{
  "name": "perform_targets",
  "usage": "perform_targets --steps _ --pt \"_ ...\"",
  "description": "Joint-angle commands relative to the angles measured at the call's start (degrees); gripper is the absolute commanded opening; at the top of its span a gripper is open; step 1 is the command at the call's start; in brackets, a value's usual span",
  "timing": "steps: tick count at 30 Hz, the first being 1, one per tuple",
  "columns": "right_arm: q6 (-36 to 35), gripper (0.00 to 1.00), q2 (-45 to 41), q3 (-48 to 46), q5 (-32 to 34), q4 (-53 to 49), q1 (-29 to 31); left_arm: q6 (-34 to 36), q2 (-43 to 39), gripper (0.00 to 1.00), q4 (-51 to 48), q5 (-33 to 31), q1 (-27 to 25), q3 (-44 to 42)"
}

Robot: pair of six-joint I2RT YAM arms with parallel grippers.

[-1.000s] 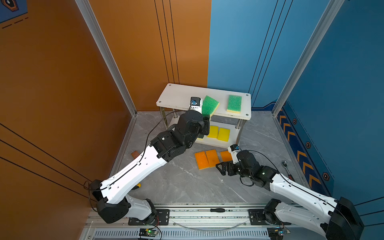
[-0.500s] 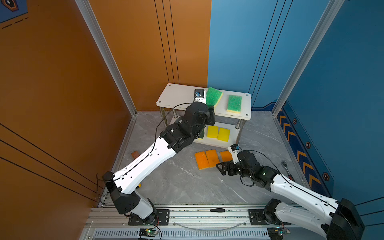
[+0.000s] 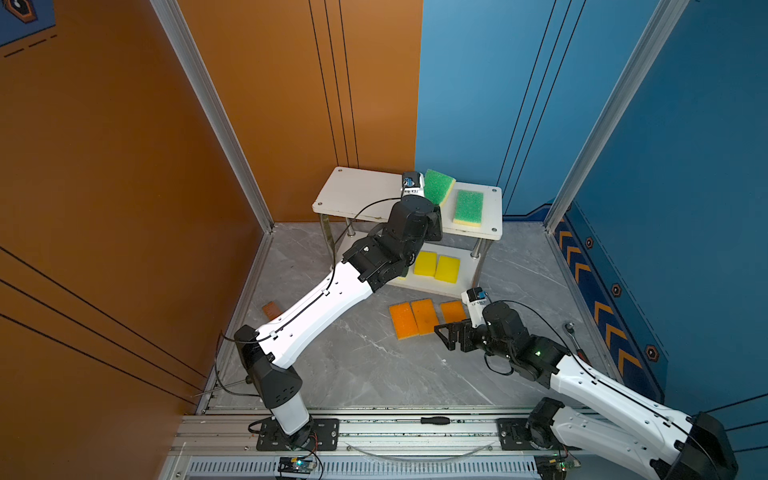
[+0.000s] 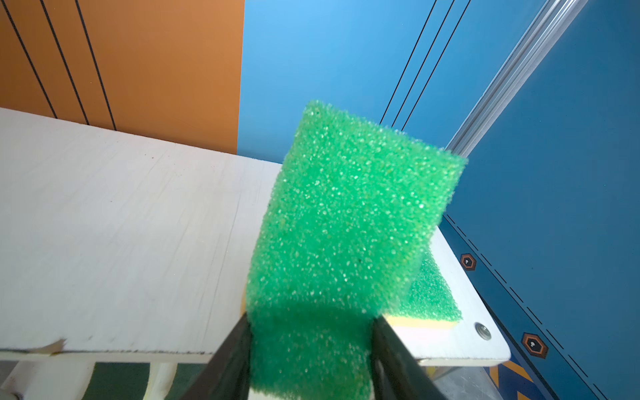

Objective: Place and organize the cleaning sponges onto the shelf
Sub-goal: 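Carry the green sponge over the shelf top beside the other green sponge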

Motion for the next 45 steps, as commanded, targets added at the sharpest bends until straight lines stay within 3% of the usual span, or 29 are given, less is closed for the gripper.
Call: perform_targets --steps 1,45 --pt "-0.7 1.00 -1.3 -0.9 1.9 -2.4 -0.5 -1.2 1.5 0.52 -0.5 1.1 0.7 2.9" --pt "-0.6 1.00 -5.8 -3.0 1.7 -3.5 -3.3 -4.2 9.8 0.58 -3.7 2.3 2.4 9.3"
